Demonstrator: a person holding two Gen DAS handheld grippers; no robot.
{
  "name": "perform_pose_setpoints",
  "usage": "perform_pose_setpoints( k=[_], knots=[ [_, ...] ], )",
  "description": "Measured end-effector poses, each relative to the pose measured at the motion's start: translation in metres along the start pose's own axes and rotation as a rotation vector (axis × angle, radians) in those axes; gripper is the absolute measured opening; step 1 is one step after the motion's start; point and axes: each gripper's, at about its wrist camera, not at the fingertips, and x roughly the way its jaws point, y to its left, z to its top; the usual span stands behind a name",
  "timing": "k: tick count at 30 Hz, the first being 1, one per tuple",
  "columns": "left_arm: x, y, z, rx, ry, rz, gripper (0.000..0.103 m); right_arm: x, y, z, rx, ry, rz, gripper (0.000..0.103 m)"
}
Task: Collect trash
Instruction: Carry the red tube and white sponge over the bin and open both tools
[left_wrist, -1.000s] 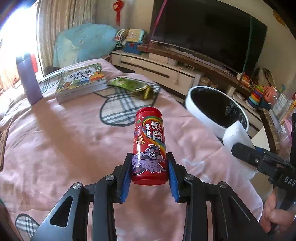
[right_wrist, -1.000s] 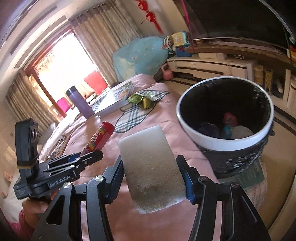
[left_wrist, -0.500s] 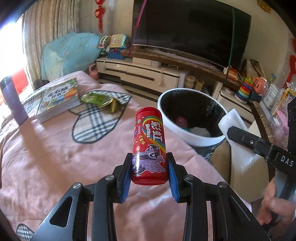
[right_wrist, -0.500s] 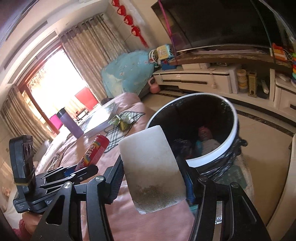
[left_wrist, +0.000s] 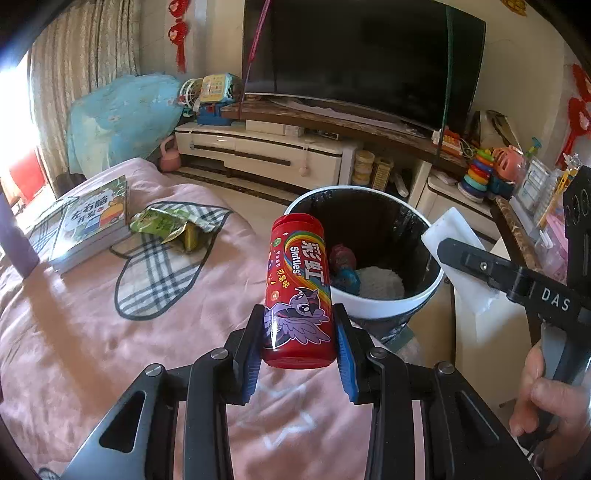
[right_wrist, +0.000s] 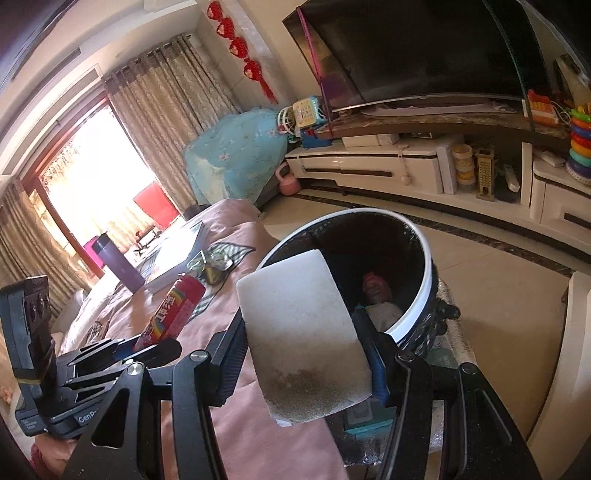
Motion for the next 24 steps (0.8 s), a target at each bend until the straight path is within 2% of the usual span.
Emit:
perform_pose_setpoints(
  k=[12,24],
  knots=[
    [0.023,-0.007,0.021,0.015,0.002,-0.037,0.034,0.01,-0.013,0.022,-0.006,-0.001,-0.042,0.056],
    [0.053,-0.015,0.039,0.024,0.036,-0.055,0.034,0.032,-0.017,0.036,-0.035,0.049,-0.076,0.056]
  ],
)
